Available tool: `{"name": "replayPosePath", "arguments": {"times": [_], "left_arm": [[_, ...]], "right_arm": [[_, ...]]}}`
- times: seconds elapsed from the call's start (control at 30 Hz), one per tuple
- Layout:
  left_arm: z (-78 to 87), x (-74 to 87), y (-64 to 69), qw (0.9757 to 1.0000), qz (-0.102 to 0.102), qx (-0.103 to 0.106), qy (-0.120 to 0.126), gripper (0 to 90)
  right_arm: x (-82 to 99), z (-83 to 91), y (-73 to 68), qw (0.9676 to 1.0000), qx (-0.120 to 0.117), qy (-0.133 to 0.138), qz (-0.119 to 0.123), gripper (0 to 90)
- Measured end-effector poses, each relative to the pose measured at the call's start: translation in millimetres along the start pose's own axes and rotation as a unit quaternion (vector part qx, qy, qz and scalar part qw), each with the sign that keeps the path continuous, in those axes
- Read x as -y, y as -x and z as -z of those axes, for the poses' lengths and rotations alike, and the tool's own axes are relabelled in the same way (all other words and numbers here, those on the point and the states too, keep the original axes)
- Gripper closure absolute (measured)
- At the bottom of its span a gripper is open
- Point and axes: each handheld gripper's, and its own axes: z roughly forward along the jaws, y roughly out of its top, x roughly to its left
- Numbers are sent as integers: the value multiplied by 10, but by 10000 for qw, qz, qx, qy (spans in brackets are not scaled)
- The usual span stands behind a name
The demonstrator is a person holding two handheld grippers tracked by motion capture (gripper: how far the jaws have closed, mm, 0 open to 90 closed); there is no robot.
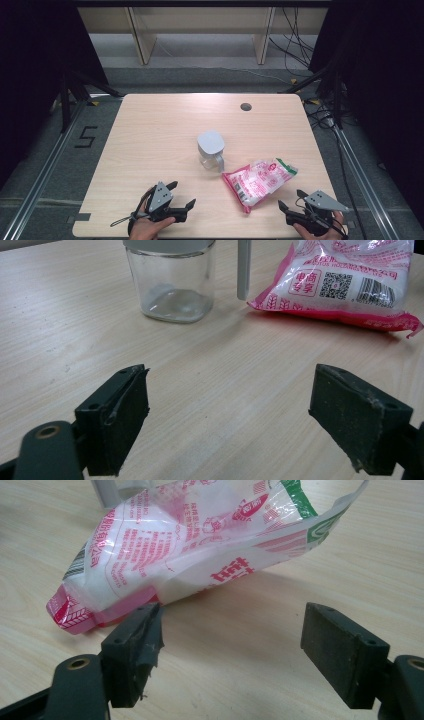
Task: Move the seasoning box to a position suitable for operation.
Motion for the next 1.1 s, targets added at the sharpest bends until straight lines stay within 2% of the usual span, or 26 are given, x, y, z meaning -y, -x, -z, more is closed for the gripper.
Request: {"name": "replayPosePath", "arguments": {"times": [0.13, 0.2, 0.23, 0.3, 0.33, 0.4, 0.43, 0.57, 0.6, 0.63, 0.67, 0.77, 0.8, 0.83, 0.87, 0.9, 0.93, 0.97, 1.0, 1.03, 1.07, 1.1], "left_arm": [[-12, 1, 10, 10000, -28, 0, -3, 160], [-12, -1, 5, 10000, -61, -16, -25, 162], [-12, -2, 5, 10000, -77, -17, -29, 168], [-6, -4, -2, 9999, -122, -20, -27, 177], [-11, -7, 2, 9999, -74, 84, 51, 177], [-19, -11, 12, 9999, -64, 47, 103, 197], [-17, -20, -9, 9998, -191, -12, -1, 206], [-54, -60, 10, 9998, 6, 84, 170, 281], [-67, -90, -5, 9998, -59, 134, 145, 294], [-91, -107, -9, 9996, -31, 177, 215, 303], [-116, -136, -22, 9997, 14, 112, 233, 316], [-175, -208, -64, 9997, 65, 137, 166, 370], [-208, -223, -59, 9995, 113, 147, 244, 385], [-213, -237, -68, 9997, 12, 130, 190, 404], [-227, -247, -66, 9997, -12, 147, 182, 416], [-238, -258, -58, 9998, -37, 142, 163, 432], [-255, -264, -51, 9997, -52, 165, 167, 445], [-271, -272, -41, 9996, -102, 176, 171, 463], [-294, -277, -33, 9995, -140, 197, 181, 482], [-311, -282, -35, 9995, -214, 187, 159, 497], [-343, -286, -26, 9994, -212, 169, 194, 511], [-380, -297, -20, 9994, -230, 168, 176, 534]], "right_arm": [[0, -3, 0, 10000, 21, -7, 24, 254], [3, 8, -30, 9999, 57, -50, -139, 254], [3, 7, -29, 9999, 57, -53, -140, 254], [3, 6, -26, 9999, 71, -43, -108, 254], [-1, -3, 1, 10000, 23, -5, 31, 254], [-3, -6, -6, 10000, 26, 16, 0, 254], [-4, -8, -5, 10000, 23, 19, 5, 254], [1, -8, -2, 10000, 56, -7, 5, 254], [4, -1, -28, 9999, 89, -45, -138, 254], [2, -9, 15, 9998, 139, -2, 120, 254], [-1, -4, 20, 9999, 121, -37, 100, 254], [2, -7, 33, 9999, 138, -5, 86, 254], [6, -4, 29, 9999, 91, -50, -9, 254], [14, -10, 29, 9999, 120, -21, -51, 254], [17, 11, -1, 9995, 151, -98, -246, 254], [20, 2, 43, 9999, 159, -26, 2, 254], [26, 8, 36, 9999, 136, 21, -78, 254], [35, 13, 42, 9996, 265, -18, 2, 254], [40, 29, 20, 9996, 242, 7, -124, 254], [44, 47, 31, 9997, 226, 4, -21, 254], [45, 71, 12, 9997, 206, -10, -118, 254], [56, 83, -7, 9994, 306, -21, -135, 254]]}}
